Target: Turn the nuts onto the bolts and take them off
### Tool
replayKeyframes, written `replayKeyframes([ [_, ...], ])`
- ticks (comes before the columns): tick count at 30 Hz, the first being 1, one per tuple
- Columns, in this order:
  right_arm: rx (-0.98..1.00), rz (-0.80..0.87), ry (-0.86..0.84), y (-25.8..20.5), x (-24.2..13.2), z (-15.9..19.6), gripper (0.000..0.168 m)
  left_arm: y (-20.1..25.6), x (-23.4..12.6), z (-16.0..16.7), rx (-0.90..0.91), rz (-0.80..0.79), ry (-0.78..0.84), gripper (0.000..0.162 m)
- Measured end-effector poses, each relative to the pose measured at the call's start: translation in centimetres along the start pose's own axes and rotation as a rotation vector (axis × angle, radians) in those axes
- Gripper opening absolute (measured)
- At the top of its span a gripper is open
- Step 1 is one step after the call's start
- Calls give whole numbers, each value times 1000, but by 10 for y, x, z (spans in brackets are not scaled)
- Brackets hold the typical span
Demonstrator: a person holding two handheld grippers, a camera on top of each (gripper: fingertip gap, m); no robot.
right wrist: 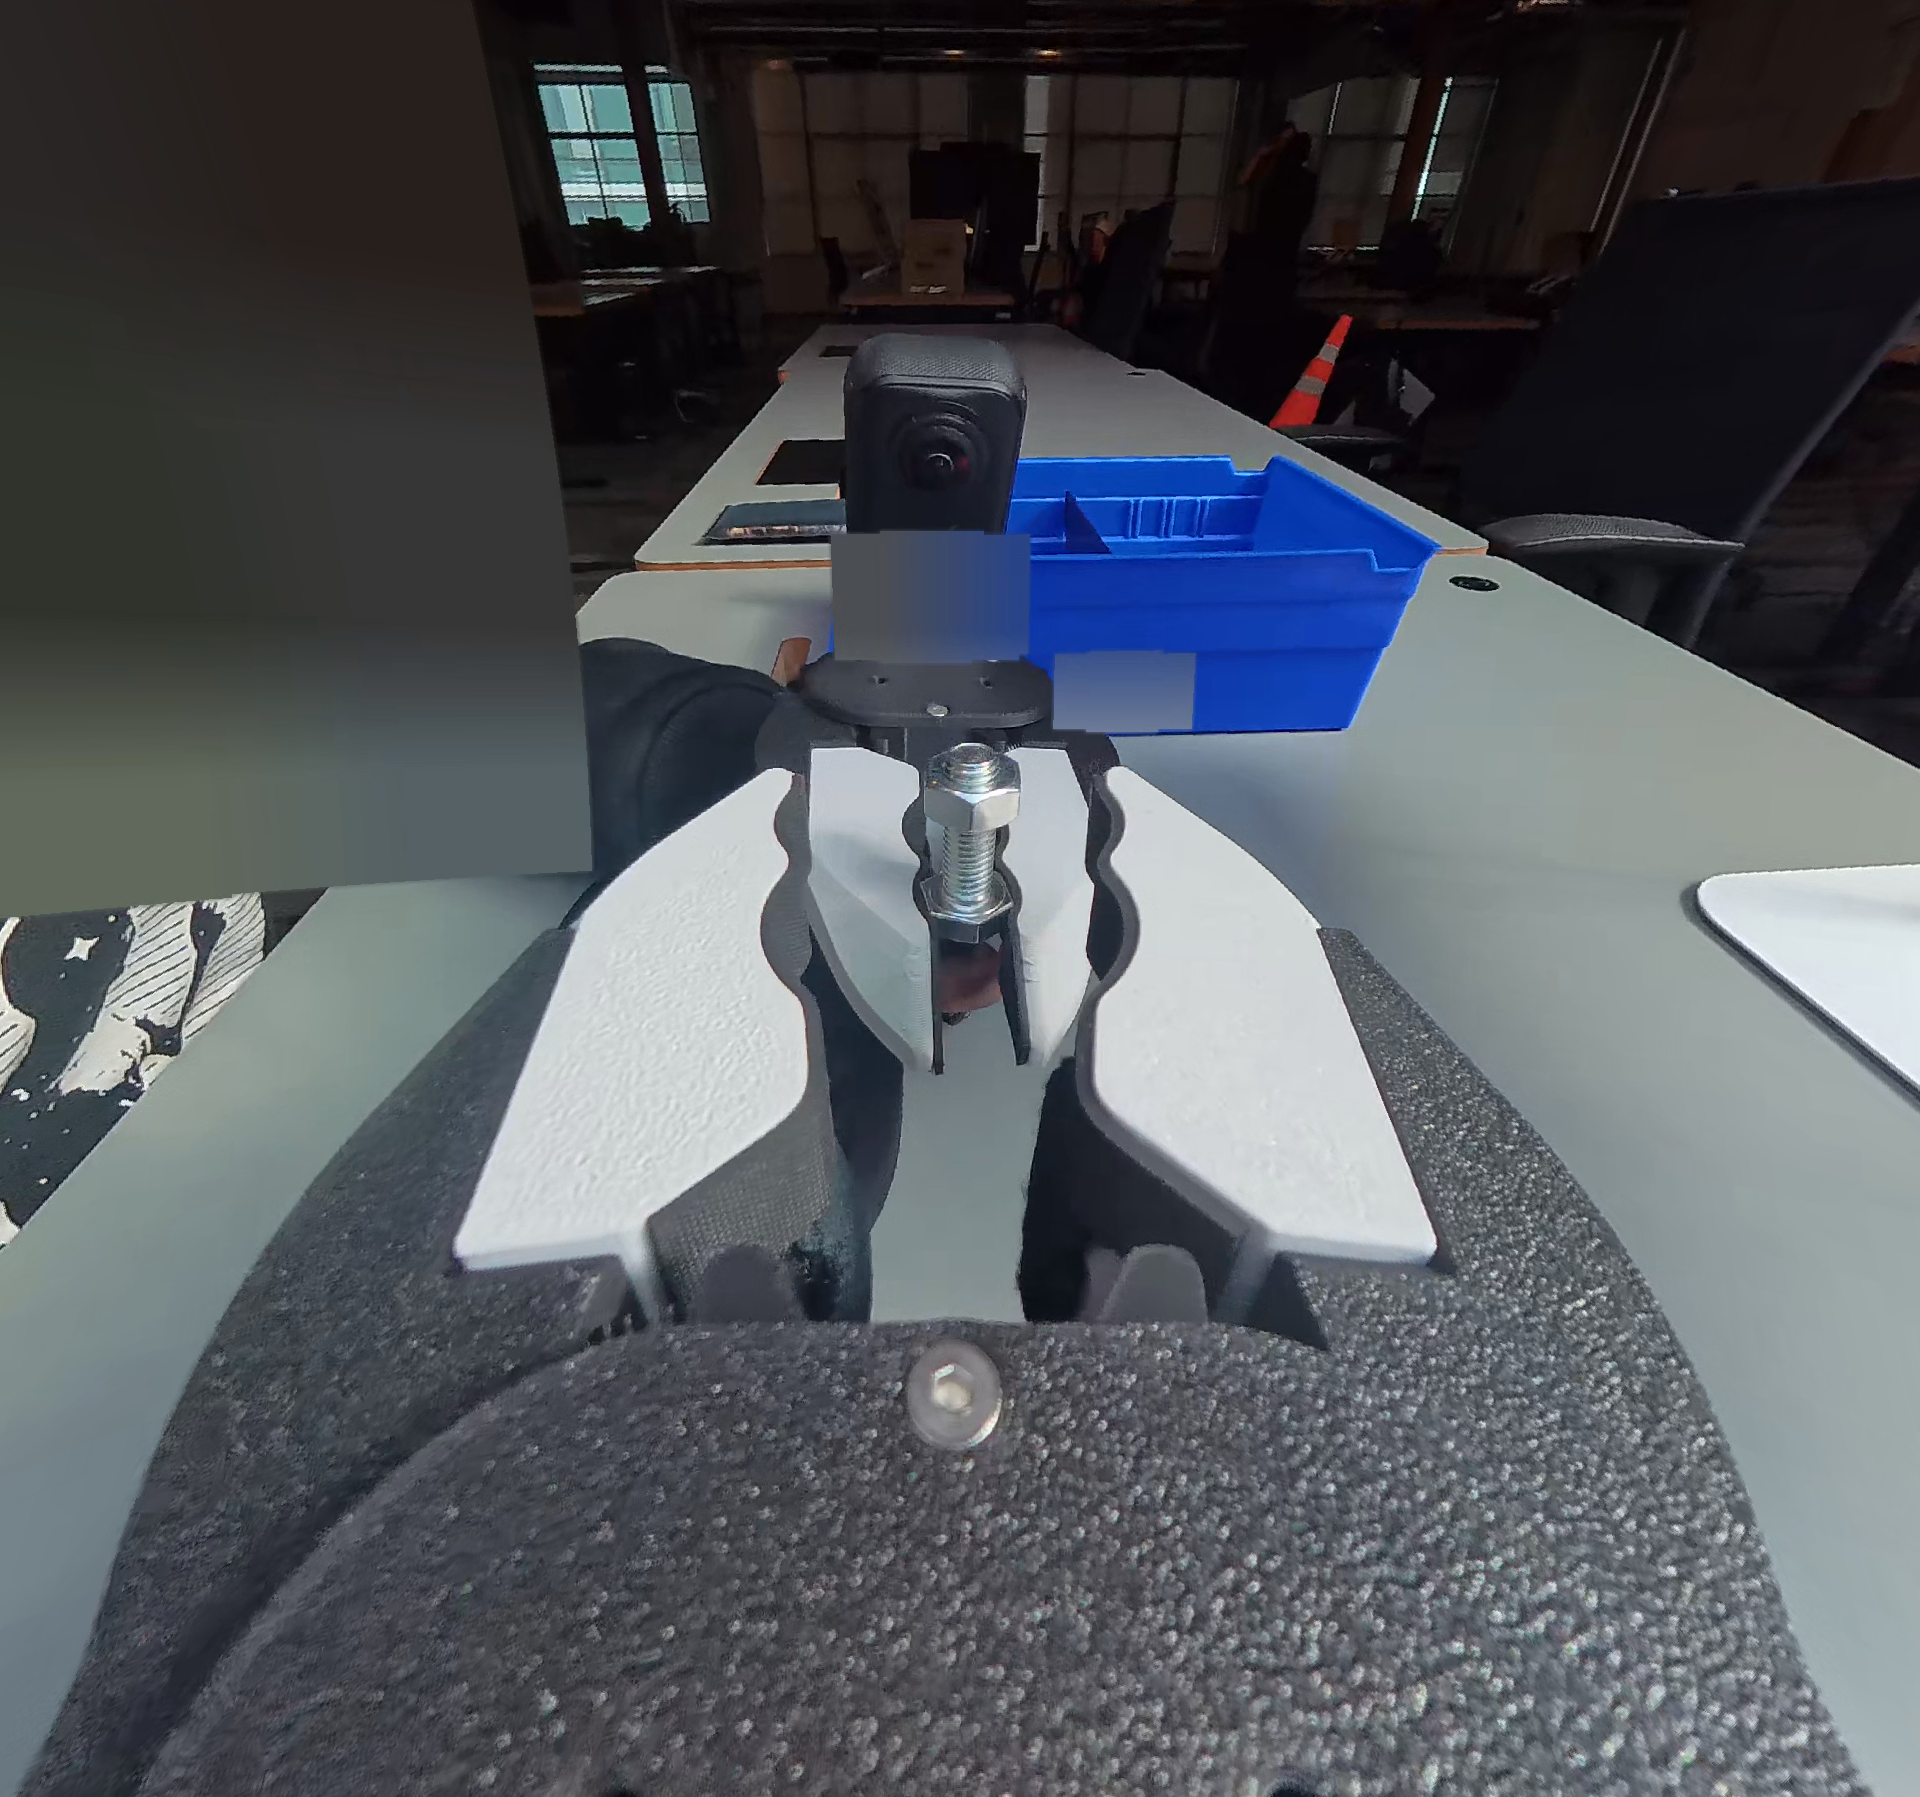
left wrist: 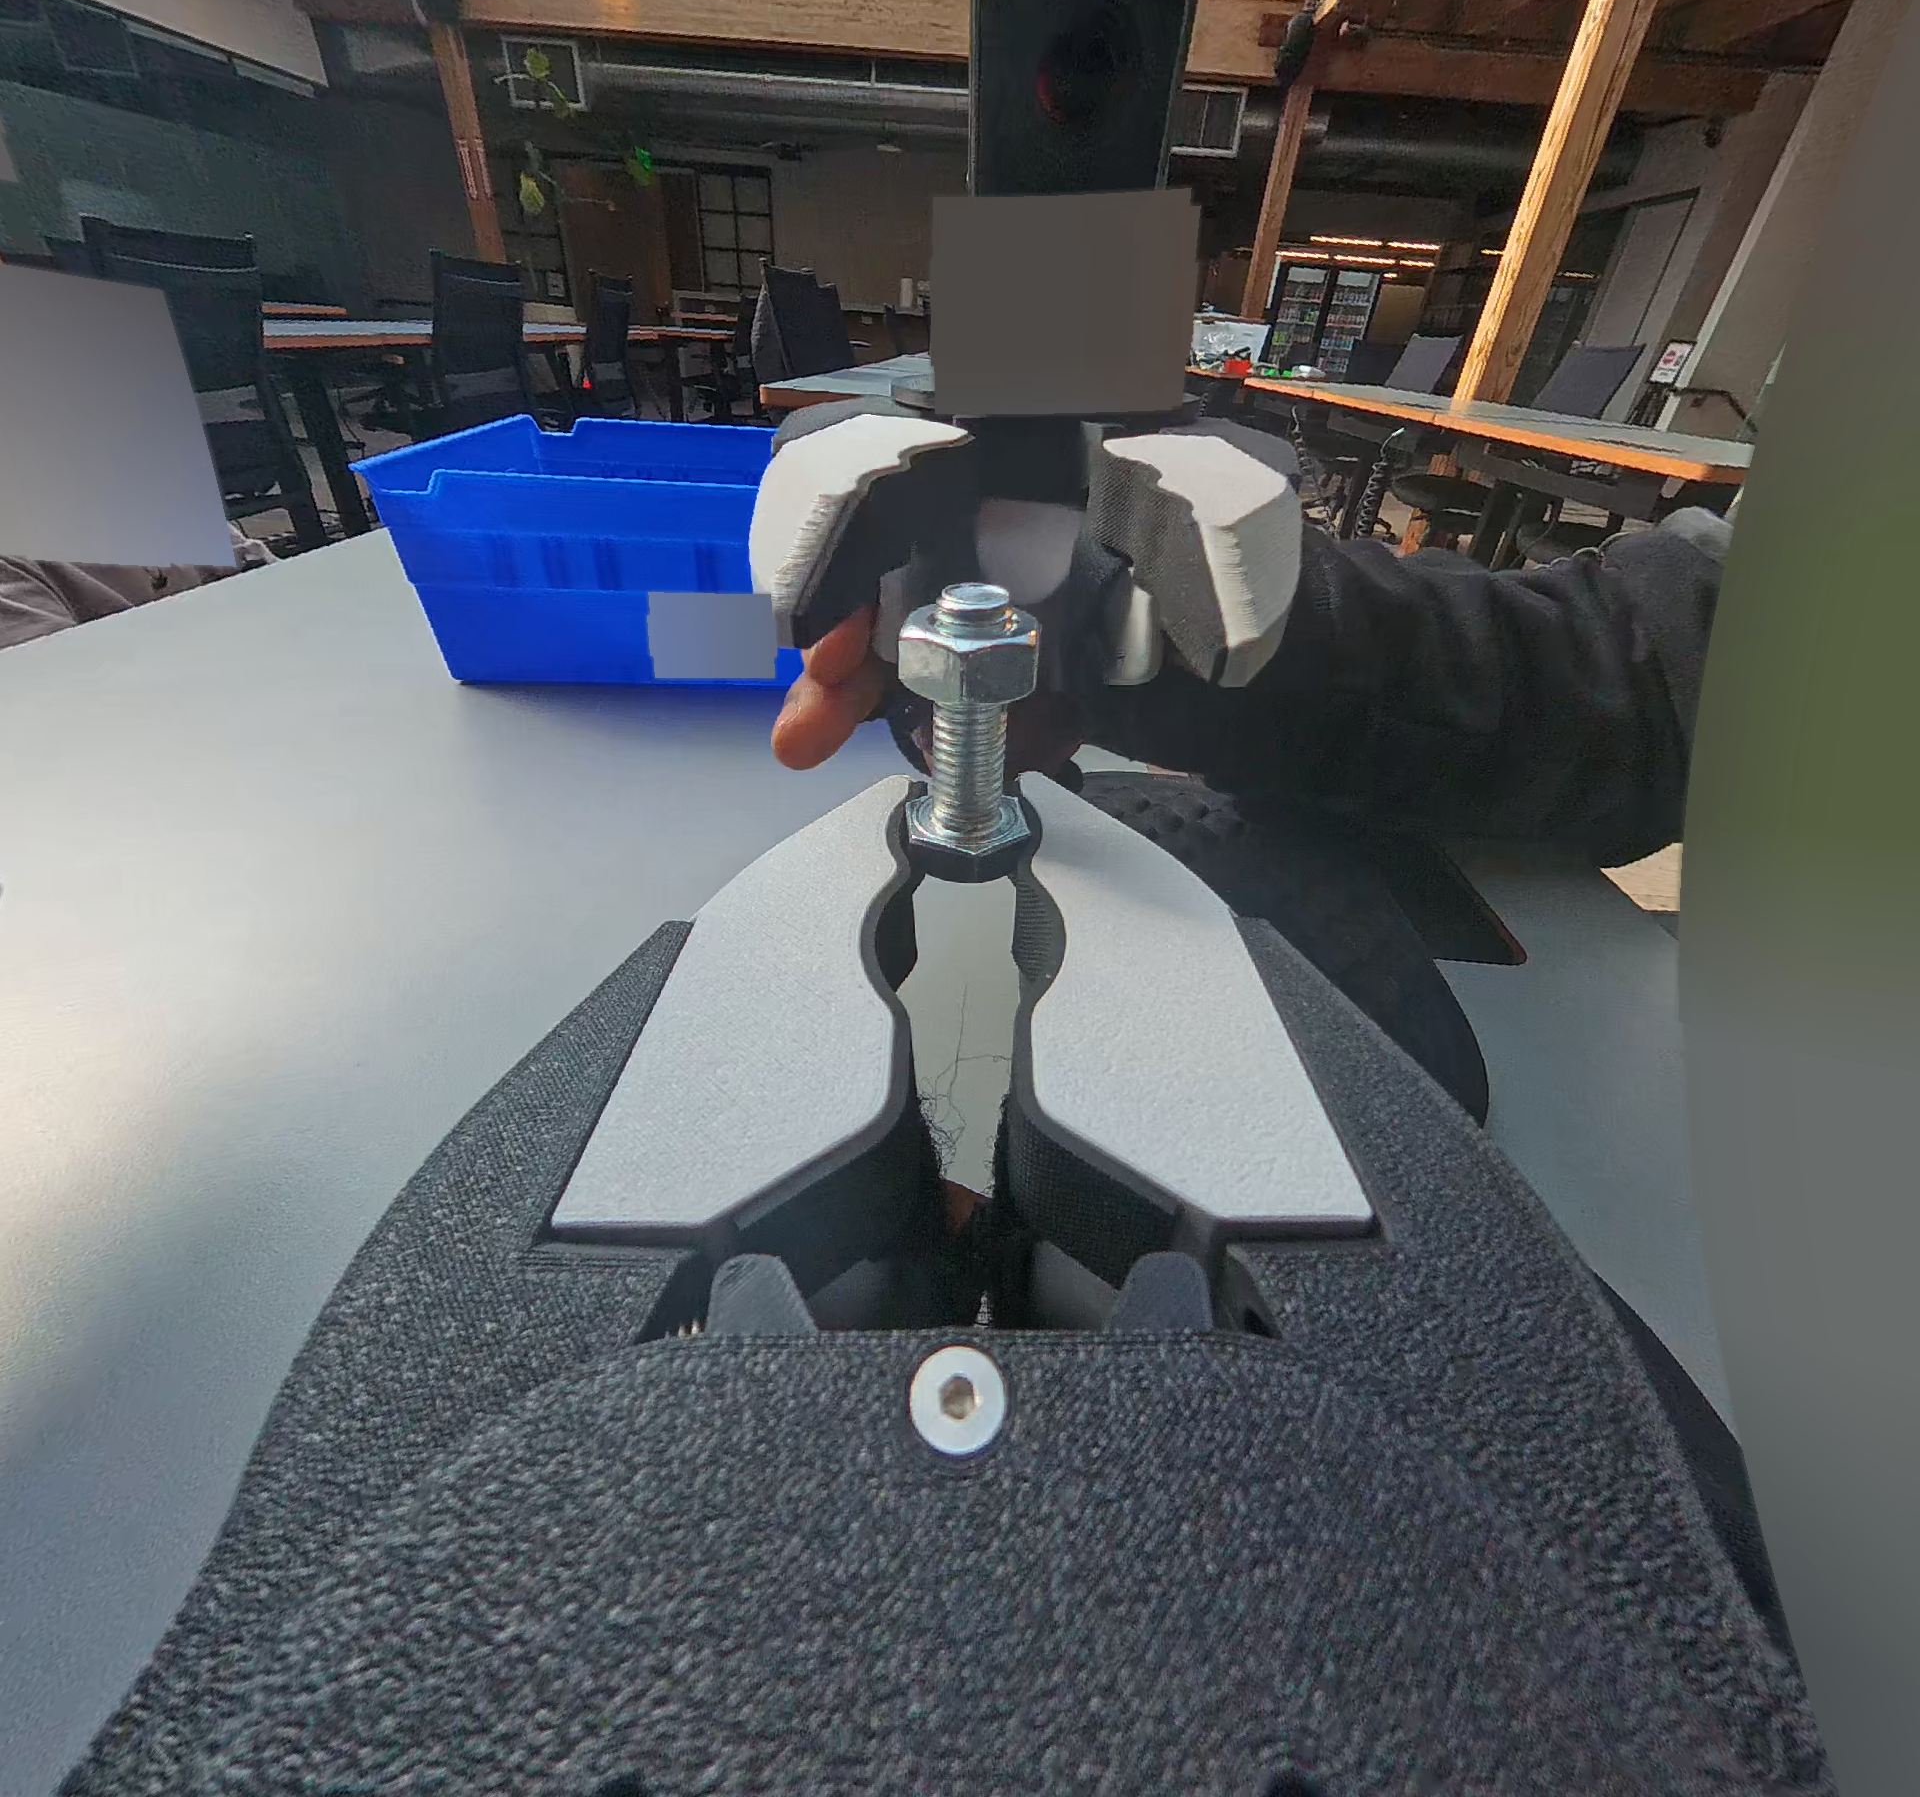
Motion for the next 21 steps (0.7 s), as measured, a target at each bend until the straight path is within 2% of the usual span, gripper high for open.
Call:
replayKeyframes([
  [7,-16,-60,-29,-4,17,2,53,0,0,0,0,5,-2,14],
  [14,-25,-42,-23,-5,9,1,42,0,0,0,-1,2,0,14],
  [18,-25,1,-16,-3,-3,2,30,0,0,0,3,1,-2,14],
  [21,-24,11,-8,-4,-12,2,8,0,0,0,4,-1,-2,14],
])
Point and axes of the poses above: each gripper's, where its closed fingertips meet, x out along the fingers, z out of its underside, y = z × x across the jaws, the point moved 6 cm from there along -x, back along the fingers, and after that the axes turned 2 degrees about z, right-handed, at the moved point
